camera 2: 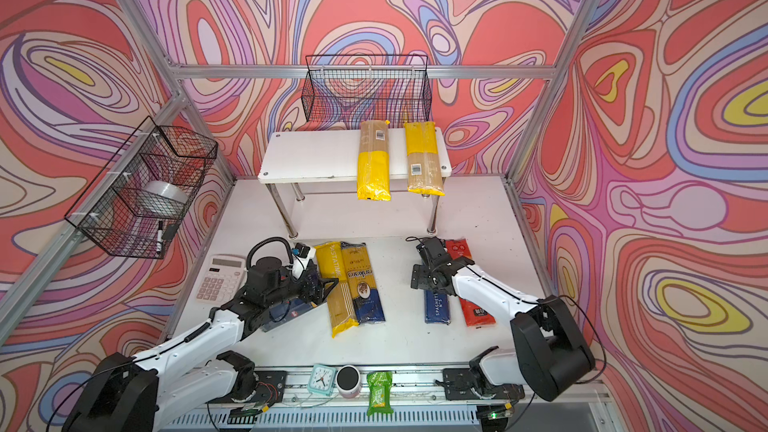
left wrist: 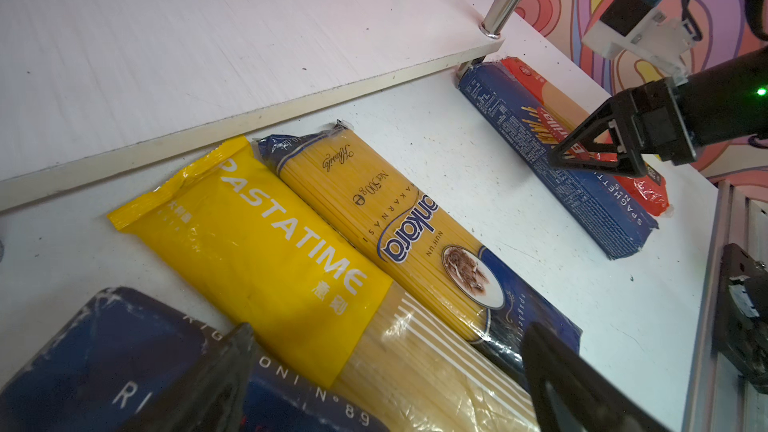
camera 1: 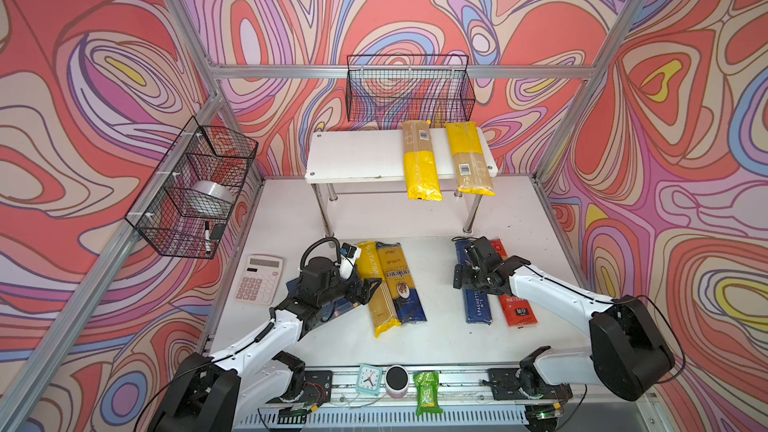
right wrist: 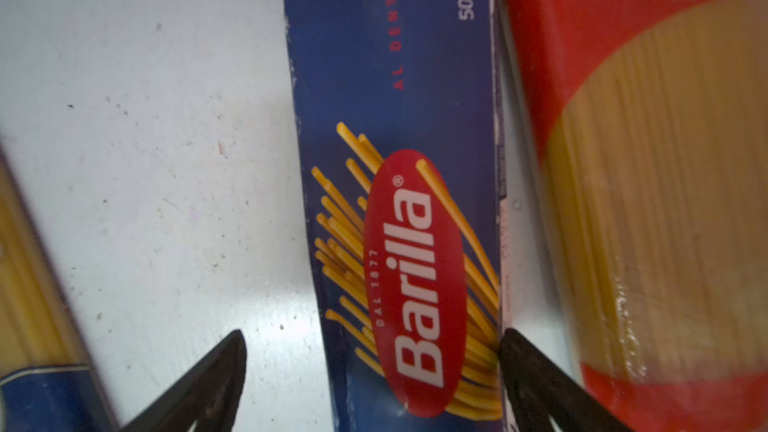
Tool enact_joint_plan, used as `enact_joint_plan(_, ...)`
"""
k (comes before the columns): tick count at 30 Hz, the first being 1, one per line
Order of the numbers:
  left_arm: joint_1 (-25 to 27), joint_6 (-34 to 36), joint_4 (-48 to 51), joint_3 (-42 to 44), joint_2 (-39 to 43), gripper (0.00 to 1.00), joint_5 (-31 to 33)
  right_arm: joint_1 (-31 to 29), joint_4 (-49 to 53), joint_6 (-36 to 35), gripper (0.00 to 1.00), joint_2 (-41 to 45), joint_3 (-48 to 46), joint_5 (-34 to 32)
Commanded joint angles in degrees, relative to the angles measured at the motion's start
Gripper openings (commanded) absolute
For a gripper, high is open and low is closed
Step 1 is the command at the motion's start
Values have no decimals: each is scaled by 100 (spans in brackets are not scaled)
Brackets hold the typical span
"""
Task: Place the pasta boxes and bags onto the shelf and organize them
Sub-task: 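Close the right gripper on the blue Barilla box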
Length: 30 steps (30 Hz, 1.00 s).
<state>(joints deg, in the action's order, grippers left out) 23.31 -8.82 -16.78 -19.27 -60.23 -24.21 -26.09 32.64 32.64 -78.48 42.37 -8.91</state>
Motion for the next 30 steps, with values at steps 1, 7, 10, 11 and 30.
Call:
enact_joint_plan(1, 29, -1, -80, -66, -14, 100, -32, -23, 476, 57, 98, -54, 126, -650)
enact_joint_plan(7, 24, -11, -98, -58, 15, 100, -49, -15, 467, 25, 98, -72, 103, -647)
enact_joint_plan(10, 29, -6, -85, -67, 16, 100, -58, -19, -12, -16, 98, -14, -140, -221)
enact_joint_plan(11, 27, 3, -76, -64, 19, 100, -50, -14, -177, -39, 98, 21, -228, -104)
enact_joint_plan(30, 29, 20, -40, -61, 33, 100, -17, -16, -282, 67, 97, -636, -449, 372)
